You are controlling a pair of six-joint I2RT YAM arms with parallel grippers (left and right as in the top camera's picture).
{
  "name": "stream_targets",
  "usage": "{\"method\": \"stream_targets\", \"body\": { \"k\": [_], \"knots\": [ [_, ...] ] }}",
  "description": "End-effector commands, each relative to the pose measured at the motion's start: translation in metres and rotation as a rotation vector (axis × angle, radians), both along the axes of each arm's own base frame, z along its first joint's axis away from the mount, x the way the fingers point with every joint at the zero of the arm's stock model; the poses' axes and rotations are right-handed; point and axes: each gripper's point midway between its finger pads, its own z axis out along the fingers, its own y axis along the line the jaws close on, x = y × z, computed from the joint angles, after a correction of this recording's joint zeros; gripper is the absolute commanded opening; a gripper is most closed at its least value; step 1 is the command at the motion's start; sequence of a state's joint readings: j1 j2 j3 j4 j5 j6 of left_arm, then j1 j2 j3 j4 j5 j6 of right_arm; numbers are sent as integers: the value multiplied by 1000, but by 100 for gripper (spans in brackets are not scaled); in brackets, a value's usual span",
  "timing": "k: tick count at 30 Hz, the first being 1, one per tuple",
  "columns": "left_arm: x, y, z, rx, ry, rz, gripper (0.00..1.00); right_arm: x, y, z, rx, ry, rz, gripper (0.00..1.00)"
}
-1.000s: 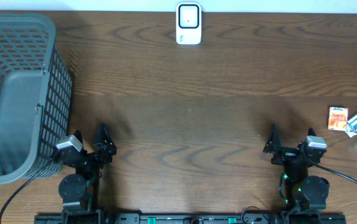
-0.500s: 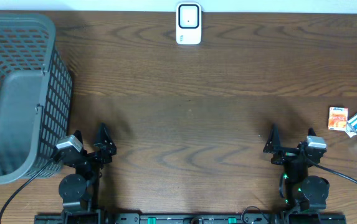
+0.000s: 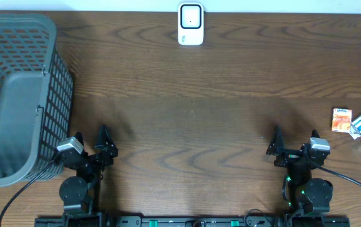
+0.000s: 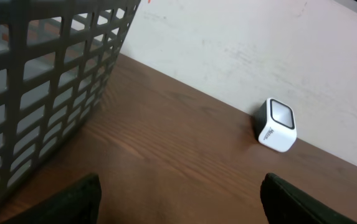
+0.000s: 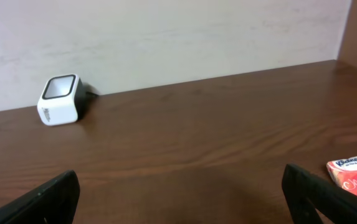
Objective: Scan the item barcode
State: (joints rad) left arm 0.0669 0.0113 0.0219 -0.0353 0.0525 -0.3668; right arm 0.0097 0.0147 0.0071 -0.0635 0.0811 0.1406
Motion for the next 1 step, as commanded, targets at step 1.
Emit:
{"method": "stream_targets", "body": {
  "k": [1],
  "knots": [
    [-1,2,-15,-2,45,15,83,0,2,0,-14,-2,10,99]
  ]
}}
